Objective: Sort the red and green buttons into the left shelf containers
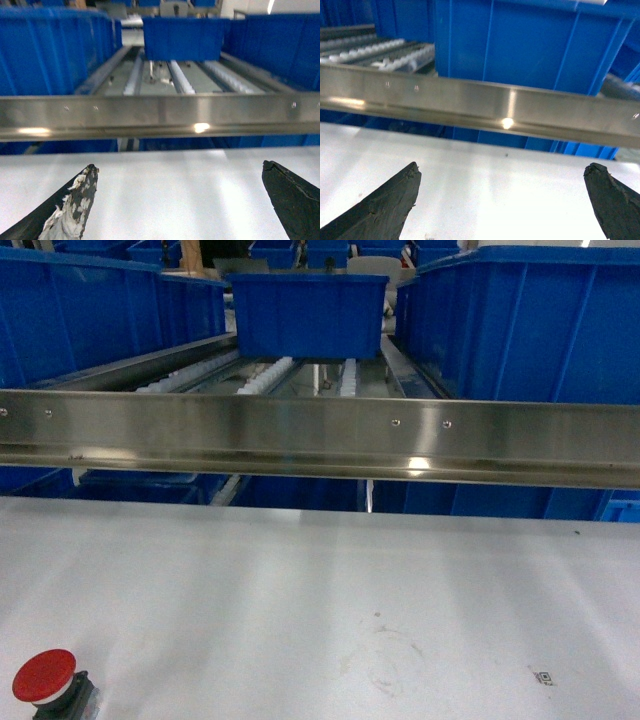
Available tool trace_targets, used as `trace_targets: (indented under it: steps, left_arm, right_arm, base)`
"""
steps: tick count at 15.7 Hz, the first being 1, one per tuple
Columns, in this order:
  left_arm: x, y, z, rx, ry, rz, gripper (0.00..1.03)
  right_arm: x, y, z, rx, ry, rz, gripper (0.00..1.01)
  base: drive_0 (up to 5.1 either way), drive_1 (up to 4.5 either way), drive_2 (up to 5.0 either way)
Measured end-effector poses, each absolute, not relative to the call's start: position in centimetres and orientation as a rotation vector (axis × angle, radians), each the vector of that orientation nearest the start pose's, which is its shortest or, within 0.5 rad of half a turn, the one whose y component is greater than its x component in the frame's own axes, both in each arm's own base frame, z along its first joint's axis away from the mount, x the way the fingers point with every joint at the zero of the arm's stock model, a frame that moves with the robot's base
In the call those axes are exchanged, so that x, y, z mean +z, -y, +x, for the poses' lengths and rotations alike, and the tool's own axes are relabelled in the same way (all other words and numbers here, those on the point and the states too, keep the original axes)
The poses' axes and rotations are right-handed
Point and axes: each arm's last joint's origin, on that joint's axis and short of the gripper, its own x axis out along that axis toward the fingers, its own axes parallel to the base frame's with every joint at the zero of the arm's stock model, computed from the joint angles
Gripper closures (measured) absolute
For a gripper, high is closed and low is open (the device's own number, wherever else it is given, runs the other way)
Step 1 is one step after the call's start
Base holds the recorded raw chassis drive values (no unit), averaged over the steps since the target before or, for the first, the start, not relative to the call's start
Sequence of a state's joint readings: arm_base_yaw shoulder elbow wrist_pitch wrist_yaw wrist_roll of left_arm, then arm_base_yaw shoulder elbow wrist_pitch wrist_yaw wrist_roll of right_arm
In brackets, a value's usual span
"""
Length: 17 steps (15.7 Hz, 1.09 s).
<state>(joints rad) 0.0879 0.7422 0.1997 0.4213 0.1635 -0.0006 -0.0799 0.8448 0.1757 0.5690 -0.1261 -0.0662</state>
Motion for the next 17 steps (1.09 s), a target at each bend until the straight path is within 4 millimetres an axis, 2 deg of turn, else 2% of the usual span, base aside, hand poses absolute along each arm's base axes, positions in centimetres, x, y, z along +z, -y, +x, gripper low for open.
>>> trace_targets:
  steps: [3, 6, 7, 17]
  left_arm:
    - [16.7, 1.2, 20.0, -0.130, -0.417, 0.000, 0.05]
    - [15.1, 3.6, 22.6, -0.156, -0.574, 0.011, 0.05]
    - [14.4, 4.0, 22.9, -0.156, -0.613, 0.008, 0.05]
    - [14.3, 3.9, 22.8, -0.142, -0.615, -0.003, 0.05]
  right_arm:
    - [15.1, 2.6, 21.1, 0.041, -0.359, -0.052, 0.03]
    - [12.0, 3.5, 24.2, 0.124, -0.630, -0.014, 0.03]
    - [11.1, 3.6, 24.8, 0.134, -0.672, -0.025, 0.03]
    - [11.4, 3.8, 25.1, 0.118, -0.666, -0.054, 0.03]
  base:
    - [0.0, 0.00, 0.0]
    - [0.0, 0.00, 0.0]
    - [0.0, 0.00, 0.0]
    - [0.0, 0.00, 0.0]
